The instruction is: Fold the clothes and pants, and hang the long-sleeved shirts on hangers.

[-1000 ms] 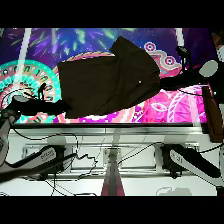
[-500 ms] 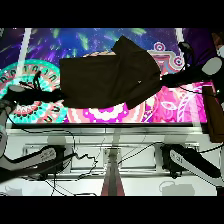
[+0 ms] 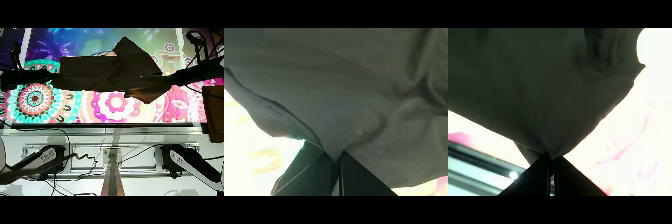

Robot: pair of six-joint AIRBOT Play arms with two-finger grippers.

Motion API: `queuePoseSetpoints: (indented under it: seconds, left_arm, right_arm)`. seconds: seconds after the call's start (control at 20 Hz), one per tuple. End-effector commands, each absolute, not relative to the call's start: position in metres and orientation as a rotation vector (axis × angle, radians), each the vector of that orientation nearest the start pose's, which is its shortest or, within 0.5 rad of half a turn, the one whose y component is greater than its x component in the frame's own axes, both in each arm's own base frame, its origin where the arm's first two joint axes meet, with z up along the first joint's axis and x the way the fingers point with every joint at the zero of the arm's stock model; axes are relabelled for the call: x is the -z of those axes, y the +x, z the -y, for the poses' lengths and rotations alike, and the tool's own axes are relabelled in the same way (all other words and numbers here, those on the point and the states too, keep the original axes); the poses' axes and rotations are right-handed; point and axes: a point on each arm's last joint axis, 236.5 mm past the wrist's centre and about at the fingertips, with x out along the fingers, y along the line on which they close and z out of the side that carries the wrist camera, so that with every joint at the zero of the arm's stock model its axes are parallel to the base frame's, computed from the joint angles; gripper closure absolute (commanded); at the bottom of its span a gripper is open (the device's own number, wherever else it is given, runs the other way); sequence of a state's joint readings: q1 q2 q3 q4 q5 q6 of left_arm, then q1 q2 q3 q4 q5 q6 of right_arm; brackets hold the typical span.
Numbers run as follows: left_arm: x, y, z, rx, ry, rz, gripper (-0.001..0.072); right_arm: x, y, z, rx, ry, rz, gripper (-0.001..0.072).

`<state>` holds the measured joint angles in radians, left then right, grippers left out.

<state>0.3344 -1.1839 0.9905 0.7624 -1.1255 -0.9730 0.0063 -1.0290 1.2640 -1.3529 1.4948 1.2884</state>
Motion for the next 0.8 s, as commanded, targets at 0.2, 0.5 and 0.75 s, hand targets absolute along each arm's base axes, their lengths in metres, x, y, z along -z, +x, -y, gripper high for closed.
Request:
queuePoseSetpoints:
  seconds: [0.2, 0.5, 0.75]
  left_arm:
    - [-0.075, 0.374, 0.033, 0.439, -0.372, -0.945, 0.0012]
    - [-0.021, 0.328, 0.014, 0.422, -0.235, -1.198, 0.0204]
    - [0.057, 0.262, 0.036, 0.514, -0.29, -1.406, 0.0194]
  right_arm:
    - [-0.126, 0.281, -0.045, -0.404, -0.204, -1.247, 0.0701]
    - [-0.128, 0.287, -0.049, -0.411, -0.192, -1.218, 0.0701]
    - [-0.135, 0.298, -0.062, -0.44, -0.156, -1.151, 0.0701]
